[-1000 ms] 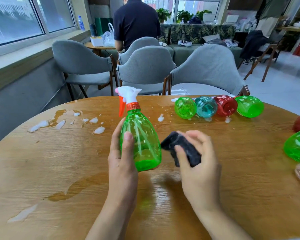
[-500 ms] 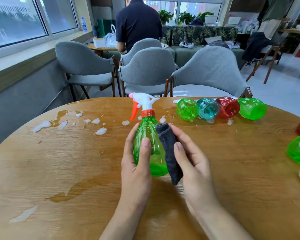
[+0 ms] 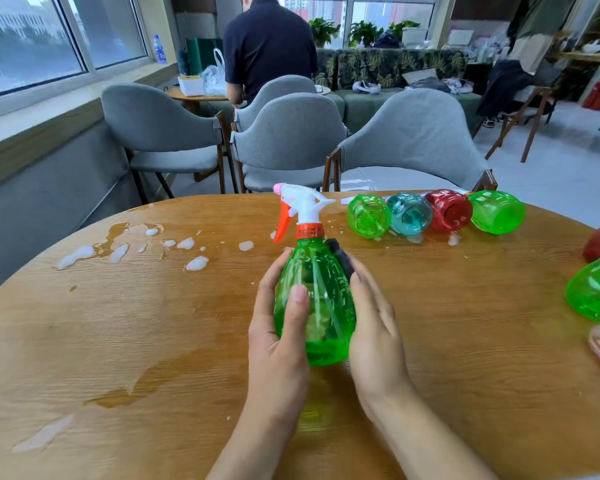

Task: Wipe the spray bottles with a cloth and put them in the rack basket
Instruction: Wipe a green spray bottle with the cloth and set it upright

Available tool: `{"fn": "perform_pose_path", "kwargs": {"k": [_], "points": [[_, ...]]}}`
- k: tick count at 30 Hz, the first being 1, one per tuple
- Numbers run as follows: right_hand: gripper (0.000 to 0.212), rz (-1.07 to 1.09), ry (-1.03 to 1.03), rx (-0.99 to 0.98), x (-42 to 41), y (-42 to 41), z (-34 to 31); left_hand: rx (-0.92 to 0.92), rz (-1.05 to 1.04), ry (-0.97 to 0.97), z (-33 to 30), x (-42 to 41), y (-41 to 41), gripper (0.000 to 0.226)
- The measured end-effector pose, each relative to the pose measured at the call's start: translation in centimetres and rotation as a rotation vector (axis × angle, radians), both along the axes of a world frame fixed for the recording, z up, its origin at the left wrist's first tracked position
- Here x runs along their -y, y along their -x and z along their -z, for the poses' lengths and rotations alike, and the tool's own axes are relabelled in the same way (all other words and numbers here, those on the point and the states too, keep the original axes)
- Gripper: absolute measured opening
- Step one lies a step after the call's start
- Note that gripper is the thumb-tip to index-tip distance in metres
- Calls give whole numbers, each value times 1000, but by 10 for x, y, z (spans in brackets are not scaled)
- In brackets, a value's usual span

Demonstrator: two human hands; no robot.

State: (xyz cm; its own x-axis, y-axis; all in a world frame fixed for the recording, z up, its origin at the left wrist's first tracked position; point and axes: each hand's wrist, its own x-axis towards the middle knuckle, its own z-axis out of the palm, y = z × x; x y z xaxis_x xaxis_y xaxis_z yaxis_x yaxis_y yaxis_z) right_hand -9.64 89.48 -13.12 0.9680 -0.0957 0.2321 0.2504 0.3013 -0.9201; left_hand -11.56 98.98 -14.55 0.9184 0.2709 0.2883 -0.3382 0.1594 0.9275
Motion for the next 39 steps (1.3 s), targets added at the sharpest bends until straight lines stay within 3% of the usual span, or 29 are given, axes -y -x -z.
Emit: {"fn": "perform_pose_path", "kwargs": {"k": [4, 8, 11, 14, 18, 20, 25, 34, 39], "points": [[35, 48, 85, 51, -12, 20, 16, -32, -63, 37, 0, -7, -6, 40], [40, 188, 521, 422, -16, 33, 28, -24, -92, -1, 1, -12, -11, 46], [38, 210, 634, 547, -11, 23, 19, 5, -51, -37, 0, -9, -6, 41], [39, 200, 498, 376, -3, 6, 7, 9, -27, -46, 0, -4, -3, 49], [31, 12, 62, -39, 0, -1, -2, -3, 24, -26, 2, -7, -2, 46], [34, -25, -33, -181, 1, 3, 0, -28, 64, 23, 2, -8, -3, 44], [29, -4, -176, -269, 3, 9, 6, -102, 94, 43, 3, -7, -10, 36], [33, 126, 6, 115, 15, 10, -6, -112, 113, 103, 2, -10, -6, 54], [34, 96, 380, 403, 29, -6, -11, -45, 165, -67, 0, 1, -1, 42]]}}
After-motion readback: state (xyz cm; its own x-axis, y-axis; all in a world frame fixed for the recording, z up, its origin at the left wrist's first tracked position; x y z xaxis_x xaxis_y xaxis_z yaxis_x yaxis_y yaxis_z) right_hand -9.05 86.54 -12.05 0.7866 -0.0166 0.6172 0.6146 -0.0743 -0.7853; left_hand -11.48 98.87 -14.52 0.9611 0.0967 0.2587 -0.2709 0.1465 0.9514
